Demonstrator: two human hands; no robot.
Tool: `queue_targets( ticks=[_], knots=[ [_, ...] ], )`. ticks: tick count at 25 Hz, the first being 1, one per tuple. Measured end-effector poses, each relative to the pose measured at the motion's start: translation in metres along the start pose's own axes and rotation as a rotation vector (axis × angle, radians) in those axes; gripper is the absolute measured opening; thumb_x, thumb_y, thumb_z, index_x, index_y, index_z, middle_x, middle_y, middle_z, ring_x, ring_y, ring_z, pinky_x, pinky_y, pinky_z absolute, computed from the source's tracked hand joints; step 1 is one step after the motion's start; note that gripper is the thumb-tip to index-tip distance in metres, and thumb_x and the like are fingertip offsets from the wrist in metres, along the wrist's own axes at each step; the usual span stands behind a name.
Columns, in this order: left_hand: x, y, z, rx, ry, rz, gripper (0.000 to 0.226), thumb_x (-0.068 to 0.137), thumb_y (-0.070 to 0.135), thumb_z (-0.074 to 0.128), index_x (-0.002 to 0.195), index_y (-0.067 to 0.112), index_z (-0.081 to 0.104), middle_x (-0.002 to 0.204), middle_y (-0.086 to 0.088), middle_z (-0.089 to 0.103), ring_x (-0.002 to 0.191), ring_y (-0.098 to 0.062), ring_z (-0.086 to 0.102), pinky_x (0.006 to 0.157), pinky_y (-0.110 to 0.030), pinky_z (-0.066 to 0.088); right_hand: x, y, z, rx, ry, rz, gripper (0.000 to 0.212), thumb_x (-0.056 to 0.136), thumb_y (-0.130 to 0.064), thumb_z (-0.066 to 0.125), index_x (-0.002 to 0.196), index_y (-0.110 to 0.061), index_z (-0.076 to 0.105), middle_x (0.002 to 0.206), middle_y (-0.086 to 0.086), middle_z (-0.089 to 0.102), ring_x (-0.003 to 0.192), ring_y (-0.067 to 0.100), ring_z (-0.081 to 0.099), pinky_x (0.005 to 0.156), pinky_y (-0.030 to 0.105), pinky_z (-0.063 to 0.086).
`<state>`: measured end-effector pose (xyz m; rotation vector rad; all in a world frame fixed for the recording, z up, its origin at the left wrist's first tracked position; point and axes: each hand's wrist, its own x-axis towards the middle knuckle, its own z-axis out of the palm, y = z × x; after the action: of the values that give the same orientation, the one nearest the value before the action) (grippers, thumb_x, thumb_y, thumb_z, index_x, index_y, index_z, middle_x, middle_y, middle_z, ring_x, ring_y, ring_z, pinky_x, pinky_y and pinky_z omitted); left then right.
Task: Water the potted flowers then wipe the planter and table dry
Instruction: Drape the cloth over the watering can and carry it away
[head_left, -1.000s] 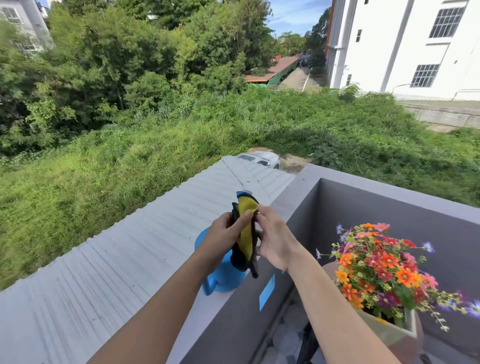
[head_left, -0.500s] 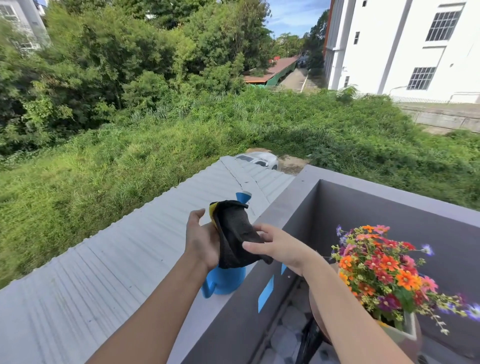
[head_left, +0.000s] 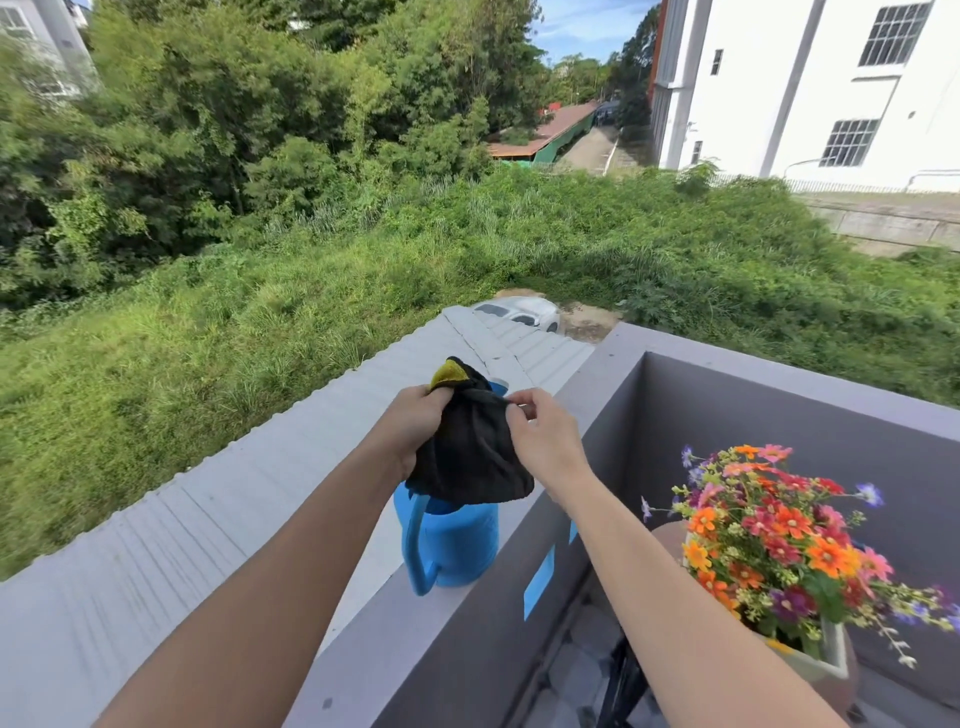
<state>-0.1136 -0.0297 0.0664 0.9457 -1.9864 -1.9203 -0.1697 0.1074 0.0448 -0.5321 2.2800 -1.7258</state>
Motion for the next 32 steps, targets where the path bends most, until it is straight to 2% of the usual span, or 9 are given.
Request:
queue_targets(
  ticks=[3, 6, 9, 11, 18, 21, 25, 29, 32],
  knots=[
    [0.019, 0.010, -0.017, 0.097, 0.052, 0.040, 0.024, 0.094, 0.025, 0.050, 0.086, 0.008, 0.064, 0.098, -0.020, 0.068, 0.087, -0.030, 0.064, 0.088, -0.046, 0.051, 0.005, -0.003, 0.012, 0.498, -0.114, 0.263, 0.019, 0.097, -0.004, 0.038, 0.102, -0.021, 0.046, 0.102, 0.009, 0.058, 0.082, 0.021, 0.055, 0.067, 0.033, 0.048],
    [0.026, 0.010, -0.027, 0.045, 0.099, -0.122, 0.039, 0.081, 0.051, 0.055, 0.085, 0.013, 0.066, 0.091, -0.014, 0.071, 0.083, -0.029, 0.066, 0.085, -0.043, 0.053, 0.002, 0.008, 0.022, 0.516, -0.294, 0.166, 0.037, 0.092, 0.006, 0.032, 0.094, -0.026, 0.049, 0.095, 0.010, 0.055, 0.079, 0.023, 0.053, 0.061, 0.030, 0.047],
    [0.032, 0.008, -0.023, 0.042, 0.027, -0.188, 0.048, 0.082, 0.055, 0.048, 0.095, 0.012, 0.067, 0.089, -0.015, 0.070, 0.079, -0.030, 0.066, 0.077, -0.037, 0.051, 0.001, 0.014, 0.032, 0.538, -0.381, 0.205, 0.010, 0.085, -0.025, 0.059, 0.092, -0.030, 0.056, 0.100, 0.011, 0.060, 0.087, 0.026, 0.061, 0.070, 0.036, 0.048],
    [0.036, 0.006, -0.021, 0.074, -0.009, -0.131, 0.046, 0.090, 0.047, 0.046, 0.104, 0.007, 0.065, 0.096, -0.017, 0.070, 0.083, -0.031, 0.067, 0.077, -0.038, 0.053, 0.004, 0.018, 0.035, 0.438, -0.255, 0.239, 0.034, 0.073, -0.040, 0.075, 0.097, -0.031, 0.054, 0.111, 0.010, 0.062, 0.097, 0.027, 0.063, 0.073, 0.033, 0.048],
    [0.055, -0.008, -0.041, 0.073, -0.082, -0.063, 0.023, 0.092, 0.025, 0.059, 0.091, 0.002, 0.064, 0.091, -0.017, 0.068, 0.077, -0.028, 0.066, 0.078, -0.041, 0.055, 0.007, 0.030, 0.031, 0.542, -0.246, 0.103, 0.042, 0.086, 0.007, 0.051, 0.102, -0.030, 0.061, 0.110, 0.008, 0.059, 0.089, 0.025, 0.062, 0.083, 0.040, 0.055],
    [0.061, -0.032, -0.040, 0.244, -0.059, -0.023, 0.021, 0.086, 0.026, 0.067, 0.088, 0.005, 0.064, 0.094, -0.014, 0.067, 0.082, -0.027, 0.064, 0.081, -0.042, 0.055, 0.001, 0.056, 0.040, 0.311, -0.225, 0.107, 0.039, 0.088, -0.004, 0.058, 0.110, -0.037, 0.058, 0.126, 0.003, 0.053, 0.104, 0.023, 0.063, 0.090, 0.042, 0.055],
    [0.058, -0.061, -0.032, 0.699, 0.127, 0.080, 0.033, 0.084, 0.039, 0.063, 0.096, 0.013, 0.047, 0.089, -0.002, 0.055, 0.085, -0.023, 0.052, 0.067, -0.028, 0.038, 0.002, 0.074, 0.043, -0.072, -0.193, 0.041, 0.042, 0.088, -0.024, 0.063, 0.129, -0.032, 0.053, 0.114, -0.007, 0.045, 0.105, 0.024, 0.059, 0.096, 0.038, 0.049],
    [0.050, -0.069, -0.033, 0.783, 0.295, 0.463, 0.035, 0.079, 0.016, 0.070, 0.095, 0.010, 0.040, 0.096, -0.004, 0.039, 0.078, -0.025, 0.044, 0.070, -0.029, 0.032, 0.002, 0.077, 0.044, -0.610, -0.128, -0.215, 0.049, 0.092, -0.038, 0.054, 0.139, -0.029, 0.043, 0.123, 0.004, 0.038, 0.112, 0.021, 0.044, 0.099, 0.032, 0.040],
    [0.049, -0.072, -0.036, 0.862, 0.117, 0.485, 0.014, 0.078, -0.001, 0.059, 0.087, 0.009, 0.058, 0.095, -0.010, 0.056, 0.082, -0.030, 0.057, 0.071, -0.028, 0.039, 0.000, 0.078, 0.049, -0.649, -0.164, -0.292, 0.051, 0.095, -0.033, 0.049, 0.143, -0.019, 0.037, 0.131, 0.004, 0.043, 0.122, 0.023, 0.043, 0.103, 0.035, 0.038]
  ],
)
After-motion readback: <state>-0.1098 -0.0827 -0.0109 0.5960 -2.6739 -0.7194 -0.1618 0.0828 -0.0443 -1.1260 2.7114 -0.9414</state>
